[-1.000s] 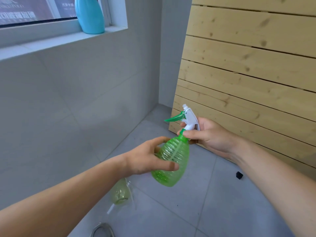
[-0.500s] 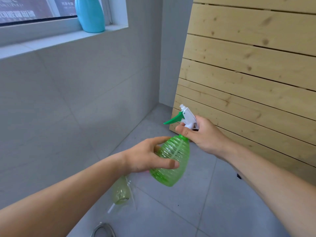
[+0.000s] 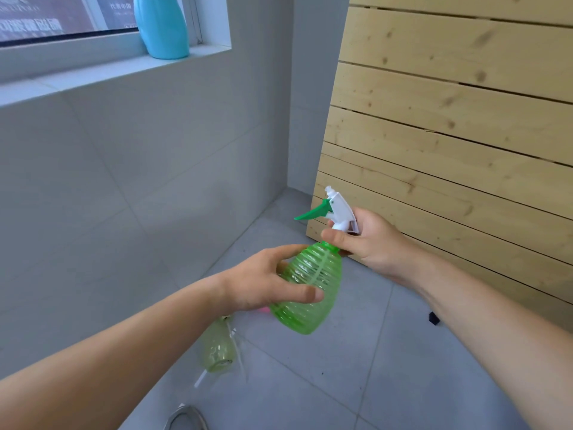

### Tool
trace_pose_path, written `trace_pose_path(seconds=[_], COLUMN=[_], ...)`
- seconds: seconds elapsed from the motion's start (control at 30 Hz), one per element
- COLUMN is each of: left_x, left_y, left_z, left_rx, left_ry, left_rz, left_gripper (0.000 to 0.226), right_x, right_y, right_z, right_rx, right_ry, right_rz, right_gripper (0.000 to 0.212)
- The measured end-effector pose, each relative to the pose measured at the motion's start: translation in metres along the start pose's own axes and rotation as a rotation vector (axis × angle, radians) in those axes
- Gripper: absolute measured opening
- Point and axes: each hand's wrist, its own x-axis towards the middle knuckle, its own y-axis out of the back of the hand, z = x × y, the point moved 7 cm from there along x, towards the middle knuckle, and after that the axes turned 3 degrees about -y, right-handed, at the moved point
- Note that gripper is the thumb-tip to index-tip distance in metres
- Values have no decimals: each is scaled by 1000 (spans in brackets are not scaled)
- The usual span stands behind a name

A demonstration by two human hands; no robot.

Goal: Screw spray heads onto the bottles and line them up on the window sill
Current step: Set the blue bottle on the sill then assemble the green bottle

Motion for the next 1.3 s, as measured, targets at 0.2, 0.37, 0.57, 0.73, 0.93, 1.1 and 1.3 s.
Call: trace_pose_path(seconds=[0.2, 0.37, 0.57, 0.73, 0.93, 1.1, 1.3], left_x=[-2, -1, -6, -6, -4, 0, 4], left_y=[1, -3, -2, -4, -2, 7, 12], left_z=[2, 2, 12, 18, 14, 9, 5], left_rx=[-14, -42, -130, -136, -130, -57, 56], left_ry=[-5, 4, -28, -70, -58, -63, -67], left_rz=[7, 0, -61, -41, 47, 154, 230], left_gripper=[62, 62, 50, 53, 58, 63, 70], right_x=[1, 4, 2, 1, 6, 8, 12], right_y=[-2, -1, 6, -2, -2, -4, -5], right_z=[-2, -2, -7, -3, -4, -3, 3], right_rx=[142, 2, 399, 611, 422, 368, 335], right_ry=[-51, 6, -52, -85, -13, -11, -45], right_rz=[-72, 28, -88, -130, 62, 187, 214], right_gripper=[25, 14, 31, 39, 46, 23, 12])
